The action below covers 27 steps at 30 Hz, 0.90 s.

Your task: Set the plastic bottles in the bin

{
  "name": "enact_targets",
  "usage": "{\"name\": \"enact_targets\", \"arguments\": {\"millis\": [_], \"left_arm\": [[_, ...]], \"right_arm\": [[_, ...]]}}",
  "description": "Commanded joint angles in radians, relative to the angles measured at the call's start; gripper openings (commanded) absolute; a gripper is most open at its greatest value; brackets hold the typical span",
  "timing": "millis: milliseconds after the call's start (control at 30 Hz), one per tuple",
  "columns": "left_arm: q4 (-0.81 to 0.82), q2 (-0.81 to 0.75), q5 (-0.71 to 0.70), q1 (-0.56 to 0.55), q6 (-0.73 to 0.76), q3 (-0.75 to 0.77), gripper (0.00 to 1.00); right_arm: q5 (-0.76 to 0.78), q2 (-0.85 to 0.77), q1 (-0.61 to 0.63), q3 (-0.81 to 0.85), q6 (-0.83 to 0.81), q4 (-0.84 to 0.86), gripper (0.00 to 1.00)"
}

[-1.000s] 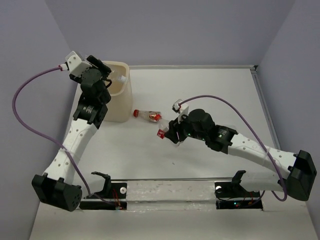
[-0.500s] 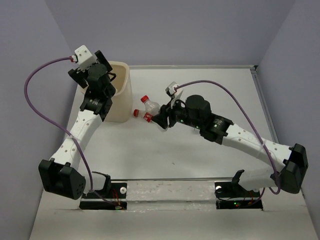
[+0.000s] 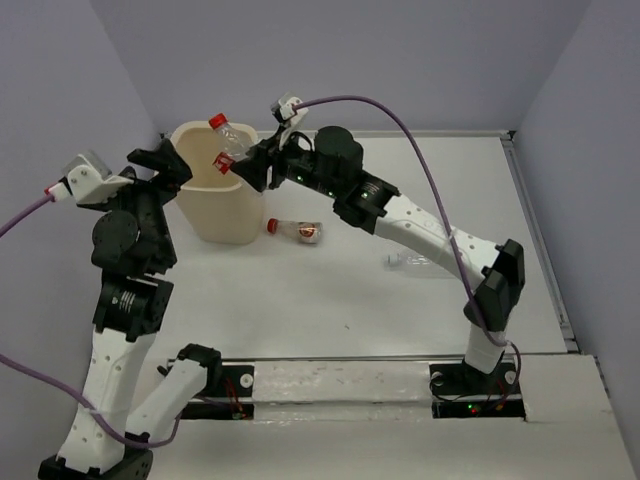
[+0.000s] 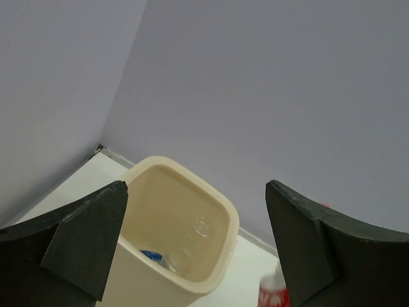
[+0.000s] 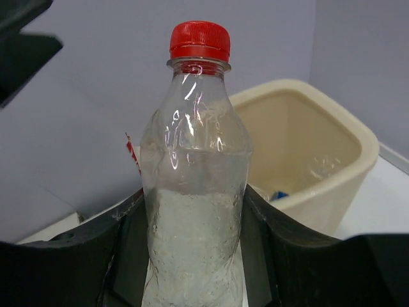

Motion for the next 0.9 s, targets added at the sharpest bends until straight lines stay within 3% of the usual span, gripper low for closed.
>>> {"name": "enact_targets", "arguments": {"millis": [0, 133, 333, 400, 433, 467, 533, 600, 800, 867], "left_arm": [[-0.082, -0.114, 0.042, 0.004, -0.063, -0.128, 0.99], [-0.125, -0.26, 0.027, 0.004, -0.084, -0.252, 0.99], [-0.206, -0.345, 0.047, 0.004, -0.123, -0.301, 0.99], [-0.219, -0.375, 0.065, 0.004, -0.144, -0.311, 0.99], [-0.237, -0.389, 0.085, 0.006, -0.153, -0.312, 0.99], [-0.249, -0.395, 0.094, 0.006, -0.165, -0.312, 0.99], [-0.283, -0.403, 0.119, 0.004, -0.185, -0.308, 0.99], [-0.305, -0.409, 0.143, 0.004, -0.198, -0.314, 0.99], [-0.311, -0.421, 0.204, 0.004, -0.247, -0.341, 0.99], [-0.305, -0.408, 0.221, 0.004, -0.251, -0.335, 0.99]], "right_arm": [[-0.023, 0.187, 0.006, 0.261, -0.01, 0.081, 0.23], [-0.003, 0.368, 0.006, 0.518, -0.01, 0.122, 0.23], [0.045, 0.63, 0.006, 0.784, 0.011, 0.197, 0.25], [0.049, 0.664, 0.006, 0.81, -0.004, 0.243, 0.39], [0.051, 0.684, 0.006, 0.817, -0.021, 0.268, 0.61], [0.057, 0.69, 0.006, 0.823, -0.036, 0.266, 0.69], [0.061, 0.684, 0.006, 0.802, -0.053, 0.26, 0.83], [0.054, 0.639, 0.006, 0.73, -0.061, 0.266, 0.89], [0.046, 0.436, 0.006, 0.538, -0.096, 0.277, 0.89], [0.051, 0.347, 0.006, 0.368, -0.127, 0.277, 0.86]]}}
